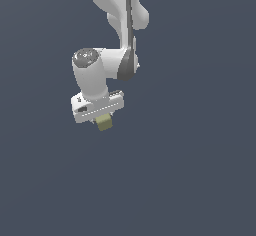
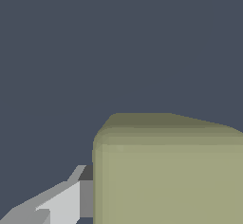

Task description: Pick up the object and move it to a goal position.

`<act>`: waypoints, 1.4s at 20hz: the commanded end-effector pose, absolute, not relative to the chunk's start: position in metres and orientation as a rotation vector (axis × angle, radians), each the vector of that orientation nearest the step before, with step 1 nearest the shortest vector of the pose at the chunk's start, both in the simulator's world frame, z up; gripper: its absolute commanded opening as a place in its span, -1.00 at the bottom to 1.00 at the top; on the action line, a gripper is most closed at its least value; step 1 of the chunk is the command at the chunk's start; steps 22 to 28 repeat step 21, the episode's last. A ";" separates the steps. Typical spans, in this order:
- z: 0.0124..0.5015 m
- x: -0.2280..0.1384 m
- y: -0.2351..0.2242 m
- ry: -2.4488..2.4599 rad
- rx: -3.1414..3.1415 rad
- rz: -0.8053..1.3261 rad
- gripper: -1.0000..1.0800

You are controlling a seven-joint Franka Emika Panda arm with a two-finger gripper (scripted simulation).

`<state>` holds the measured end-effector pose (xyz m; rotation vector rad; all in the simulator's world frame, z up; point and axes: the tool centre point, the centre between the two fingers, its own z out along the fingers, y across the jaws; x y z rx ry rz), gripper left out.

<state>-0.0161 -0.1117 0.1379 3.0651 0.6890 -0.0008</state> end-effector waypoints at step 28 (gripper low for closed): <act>0.209 -0.098 -0.248 0.691 3.065 0.001 -1.00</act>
